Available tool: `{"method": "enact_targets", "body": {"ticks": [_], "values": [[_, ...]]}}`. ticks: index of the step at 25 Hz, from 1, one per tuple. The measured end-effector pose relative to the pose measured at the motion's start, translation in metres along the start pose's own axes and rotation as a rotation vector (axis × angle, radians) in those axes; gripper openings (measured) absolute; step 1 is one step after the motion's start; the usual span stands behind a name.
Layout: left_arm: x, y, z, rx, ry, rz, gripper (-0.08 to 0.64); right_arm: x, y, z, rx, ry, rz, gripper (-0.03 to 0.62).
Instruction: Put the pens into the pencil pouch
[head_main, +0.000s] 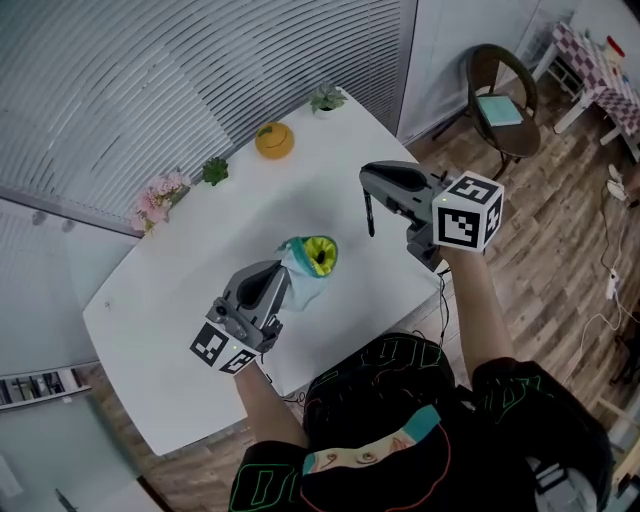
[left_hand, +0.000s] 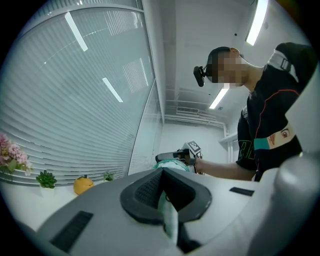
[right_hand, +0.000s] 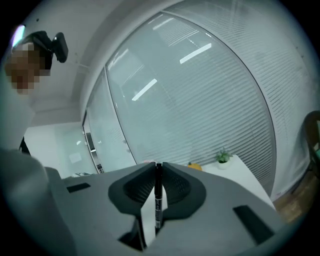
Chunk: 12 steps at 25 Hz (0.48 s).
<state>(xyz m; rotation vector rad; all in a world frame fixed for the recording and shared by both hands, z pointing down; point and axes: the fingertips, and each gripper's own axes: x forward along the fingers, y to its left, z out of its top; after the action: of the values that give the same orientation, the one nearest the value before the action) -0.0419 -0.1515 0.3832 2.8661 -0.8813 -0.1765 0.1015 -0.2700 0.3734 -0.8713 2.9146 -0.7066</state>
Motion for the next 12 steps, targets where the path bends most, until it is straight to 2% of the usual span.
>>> {"method": "enact_targets", "body": {"ticks": [6,12], "values": [[-0.001,-0.001,0.000,0.007,0.004,0.001,-0.003,-0.003,0.035,0.036,0.070,-0.185,0.086,0.046],[0.001,-0.001,0.002,0.004,0.005,0.001,-0.003,-0.005,0.058,0.059,0.126,-0.295,0.153,0.046]]}}
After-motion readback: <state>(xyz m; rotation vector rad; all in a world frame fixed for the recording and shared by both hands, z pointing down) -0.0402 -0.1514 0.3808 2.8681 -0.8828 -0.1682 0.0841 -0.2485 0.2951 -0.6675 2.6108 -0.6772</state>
